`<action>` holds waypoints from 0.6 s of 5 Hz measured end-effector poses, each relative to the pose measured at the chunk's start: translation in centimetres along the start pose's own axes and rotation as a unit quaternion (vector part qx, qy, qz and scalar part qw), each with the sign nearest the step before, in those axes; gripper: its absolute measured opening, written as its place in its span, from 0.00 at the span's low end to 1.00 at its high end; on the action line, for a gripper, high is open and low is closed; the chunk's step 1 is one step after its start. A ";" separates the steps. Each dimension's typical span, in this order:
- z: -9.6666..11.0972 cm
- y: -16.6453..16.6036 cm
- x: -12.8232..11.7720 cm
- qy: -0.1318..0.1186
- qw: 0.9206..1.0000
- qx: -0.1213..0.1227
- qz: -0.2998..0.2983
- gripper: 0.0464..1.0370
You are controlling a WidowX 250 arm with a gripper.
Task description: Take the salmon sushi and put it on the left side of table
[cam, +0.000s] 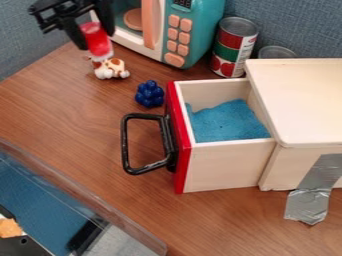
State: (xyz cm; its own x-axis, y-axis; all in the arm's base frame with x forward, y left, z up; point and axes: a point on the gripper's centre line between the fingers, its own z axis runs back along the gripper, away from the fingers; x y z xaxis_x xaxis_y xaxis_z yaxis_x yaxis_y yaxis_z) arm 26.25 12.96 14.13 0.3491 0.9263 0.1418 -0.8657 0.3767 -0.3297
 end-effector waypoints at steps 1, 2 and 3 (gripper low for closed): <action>-0.8 2.3 2.1 -0.019 1.000 0.024 -0.003 0.47; -3.1 4.6 4.2 -0.015 0.999 0.032 -0.004 0.47; -5.0 6.1 4.7 -0.006 0.998 0.054 -0.010 0.47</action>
State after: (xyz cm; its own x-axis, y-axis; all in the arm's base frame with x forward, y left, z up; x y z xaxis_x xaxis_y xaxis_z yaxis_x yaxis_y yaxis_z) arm 24.46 19.68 8.13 0.3629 0.9182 0.1589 -0.8925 0.3915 -0.2239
